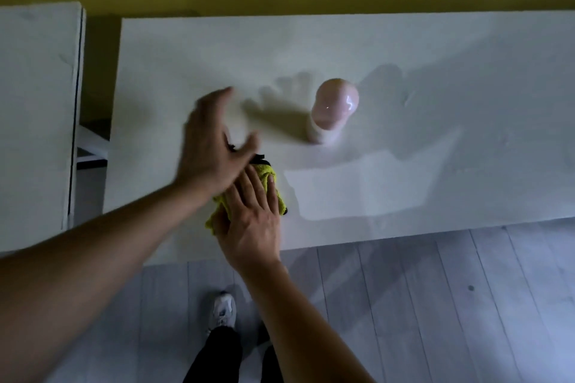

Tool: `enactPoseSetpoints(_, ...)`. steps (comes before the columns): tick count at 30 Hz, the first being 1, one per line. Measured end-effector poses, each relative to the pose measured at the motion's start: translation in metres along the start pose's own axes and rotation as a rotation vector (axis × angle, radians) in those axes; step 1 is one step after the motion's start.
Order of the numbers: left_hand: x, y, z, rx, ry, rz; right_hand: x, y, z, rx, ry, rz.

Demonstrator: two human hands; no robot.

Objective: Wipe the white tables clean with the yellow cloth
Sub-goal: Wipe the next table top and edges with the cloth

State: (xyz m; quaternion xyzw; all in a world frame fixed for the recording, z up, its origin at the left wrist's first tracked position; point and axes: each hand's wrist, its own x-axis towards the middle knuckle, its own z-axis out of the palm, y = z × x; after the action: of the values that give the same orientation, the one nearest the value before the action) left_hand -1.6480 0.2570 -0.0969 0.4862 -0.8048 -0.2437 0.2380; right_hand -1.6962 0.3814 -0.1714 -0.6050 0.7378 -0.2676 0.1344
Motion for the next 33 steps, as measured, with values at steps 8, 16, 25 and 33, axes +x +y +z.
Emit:
enactPoseSetpoints(8,0.037,0.104,0.077,-0.117,-0.124,0.082,-0.009,0.011,-0.007,0.043,0.010,-0.024)
enactPoseSetpoints(16,0.039,0.034,0.020,0.039,0.087,-0.110,-0.020,0.032,-0.021,-0.025,-0.050,0.005)
enactPoseSetpoints(25,0.012,-0.027,-0.035,0.234,0.301,-0.317,-0.028,0.074,-0.052,-0.050,0.072,0.132)
enactPoseSetpoints(33,-0.061,-0.018,0.034,0.435,0.128,0.226,-0.040,0.195,-0.137,-0.235,0.281,0.577)
